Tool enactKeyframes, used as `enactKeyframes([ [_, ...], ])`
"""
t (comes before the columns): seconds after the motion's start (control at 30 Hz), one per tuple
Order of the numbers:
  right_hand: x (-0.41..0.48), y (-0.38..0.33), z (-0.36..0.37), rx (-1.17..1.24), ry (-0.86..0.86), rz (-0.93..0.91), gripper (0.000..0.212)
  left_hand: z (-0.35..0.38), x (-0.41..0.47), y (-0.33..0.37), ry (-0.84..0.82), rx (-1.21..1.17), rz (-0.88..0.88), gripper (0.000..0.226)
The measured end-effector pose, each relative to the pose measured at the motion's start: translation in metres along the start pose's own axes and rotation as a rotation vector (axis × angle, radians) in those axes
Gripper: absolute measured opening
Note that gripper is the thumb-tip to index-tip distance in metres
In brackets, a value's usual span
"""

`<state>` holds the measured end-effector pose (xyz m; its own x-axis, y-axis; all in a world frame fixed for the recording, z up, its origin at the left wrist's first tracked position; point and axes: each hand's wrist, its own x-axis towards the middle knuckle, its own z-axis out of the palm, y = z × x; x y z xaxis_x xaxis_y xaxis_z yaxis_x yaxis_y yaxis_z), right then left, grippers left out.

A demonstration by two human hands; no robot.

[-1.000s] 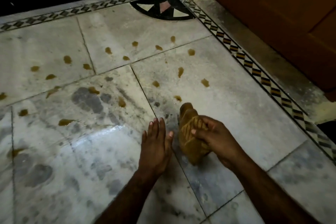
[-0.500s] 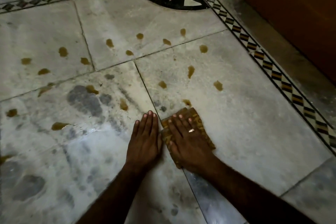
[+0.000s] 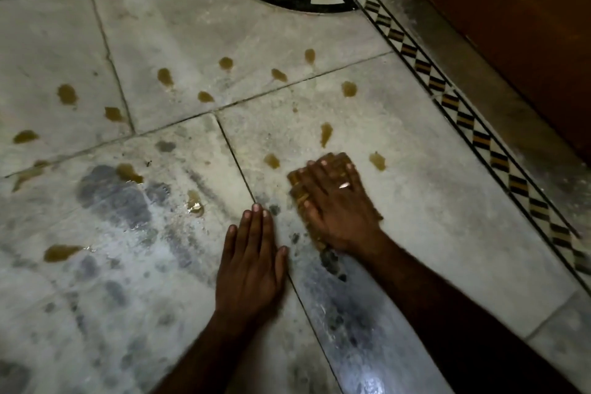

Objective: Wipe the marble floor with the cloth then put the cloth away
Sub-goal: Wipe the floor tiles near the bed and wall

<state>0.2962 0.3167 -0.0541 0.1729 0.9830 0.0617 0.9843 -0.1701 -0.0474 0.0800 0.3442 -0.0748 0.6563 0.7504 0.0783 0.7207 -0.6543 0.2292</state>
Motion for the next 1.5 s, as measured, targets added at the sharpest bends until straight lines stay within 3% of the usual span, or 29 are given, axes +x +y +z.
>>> enactKeyframes([
  [0.1,-0.017,0.036,-0.003,-0.053,-0.071,0.192,0.06,0.003,0.023,0.01,-0.006,-0.029,-0.01,0.064],
  [0.23,-0.071,0.028,-0.004,-0.087,-0.012,0.322,0.061,0.008,0.028,0.011,0.016,-0.046,-0.034,0.064],
  [0.4,-0.074,-0.043,-0.004,-0.036,0.016,0.082,0.062,0.014,0.026,0.011,0.071,-0.019,-0.016,0.061],
  [0.57,-0.001,-0.01,0.003,-0.004,0.045,-0.016,0.056,0.017,0.026,0.007,0.101,-0.023,0.002,0.06],
  [0.73,0.032,0.064,-0.001,-0.027,-0.008,0.169,0.057,0.016,0.025,0.008,0.119,-0.044,-0.01,0.063],
  [0.9,-0.022,0.095,-0.002,-0.14,-0.03,0.419,0.059,0.014,0.028,0.011,0.12,-0.04,-0.045,0.065],
  [1.0,-0.06,0.049,-0.001,-0.127,-0.027,0.336,0.058,0.015,0.027,0.014,0.174,-0.021,-0.054,0.064],
  [1.07,-0.06,0.007,-0.003,-0.063,0.005,0.171,0.055,0.015,0.026,0.015,0.185,0.002,-0.086,0.065],
  [1.27,0.033,-0.038,0.008,0.049,-0.031,-0.218,0.062,0.021,0.026,0.014,0.237,0.037,-0.159,0.06],
  [1.37,0.076,-0.03,0.009,0.054,-0.036,-0.256,0.058,0.019,0.027,0.013,0.198,0.039,-0.172,0.063],
  [1.5,0.113,-0.003,0.009,0.009,-0.045,-0.146,0.055,0.018,0.028,0.012,0.168,0.01,-0.181,0.065],
])
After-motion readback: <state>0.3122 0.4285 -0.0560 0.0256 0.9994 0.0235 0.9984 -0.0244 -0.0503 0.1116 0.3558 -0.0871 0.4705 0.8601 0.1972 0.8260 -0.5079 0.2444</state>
